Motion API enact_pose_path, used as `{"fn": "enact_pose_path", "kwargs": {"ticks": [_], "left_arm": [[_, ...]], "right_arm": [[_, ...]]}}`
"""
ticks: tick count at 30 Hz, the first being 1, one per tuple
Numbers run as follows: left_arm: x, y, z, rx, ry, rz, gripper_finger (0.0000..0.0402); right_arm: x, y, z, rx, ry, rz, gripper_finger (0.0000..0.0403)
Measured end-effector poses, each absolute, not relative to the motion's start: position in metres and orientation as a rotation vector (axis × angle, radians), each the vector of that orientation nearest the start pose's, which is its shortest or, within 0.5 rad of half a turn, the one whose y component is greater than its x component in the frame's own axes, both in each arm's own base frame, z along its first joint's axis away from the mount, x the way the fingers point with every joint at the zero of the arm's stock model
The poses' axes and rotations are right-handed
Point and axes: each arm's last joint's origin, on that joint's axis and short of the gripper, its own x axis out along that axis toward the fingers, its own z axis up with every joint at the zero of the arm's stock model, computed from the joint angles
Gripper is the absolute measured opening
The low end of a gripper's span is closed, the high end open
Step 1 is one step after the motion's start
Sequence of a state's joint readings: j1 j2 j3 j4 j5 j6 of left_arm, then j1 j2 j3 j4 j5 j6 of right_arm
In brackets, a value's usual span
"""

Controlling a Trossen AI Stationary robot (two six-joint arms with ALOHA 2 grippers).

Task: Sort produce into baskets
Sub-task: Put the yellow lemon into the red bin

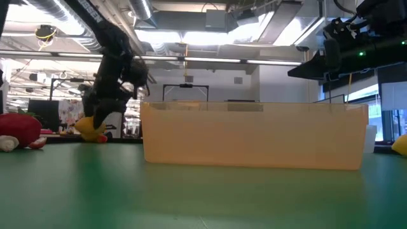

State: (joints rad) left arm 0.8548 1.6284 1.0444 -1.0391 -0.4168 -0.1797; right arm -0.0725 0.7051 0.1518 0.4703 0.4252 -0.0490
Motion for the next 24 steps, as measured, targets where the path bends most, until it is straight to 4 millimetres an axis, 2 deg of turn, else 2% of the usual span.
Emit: {"fn": "enact_pose_path", "kwargs": {"ticks": [7, 15, 19, 24], "left_arm": [[0.176, 0.193, 0.217, -0.475, 1.395, 1.063, 0.0227], [0.195, 0.179, 0.253, -0.477, 1.015, 0.911, 0.0227], [0.213, 0.174, 0.260, -0.411, 0.899, 0.796, 0.0227], [0.234, 0.163, 0.256, -0.312, 0.834, 0.700, 0.0227]], "right_arm": [[0.151, -0.023, 0.189, -0.063, 0.095, -0.495, 0.0010], [0.151, -0.023, 0.189, -0.062, 0.091, -0.495, 0.0010], [0.151, -0.023, 0.190, -0.062, 0.091, -0.495, 0.0010], [0.151, -0.023, 0.189, -0.031, 0.083, -0.496, 0.0010]]}}
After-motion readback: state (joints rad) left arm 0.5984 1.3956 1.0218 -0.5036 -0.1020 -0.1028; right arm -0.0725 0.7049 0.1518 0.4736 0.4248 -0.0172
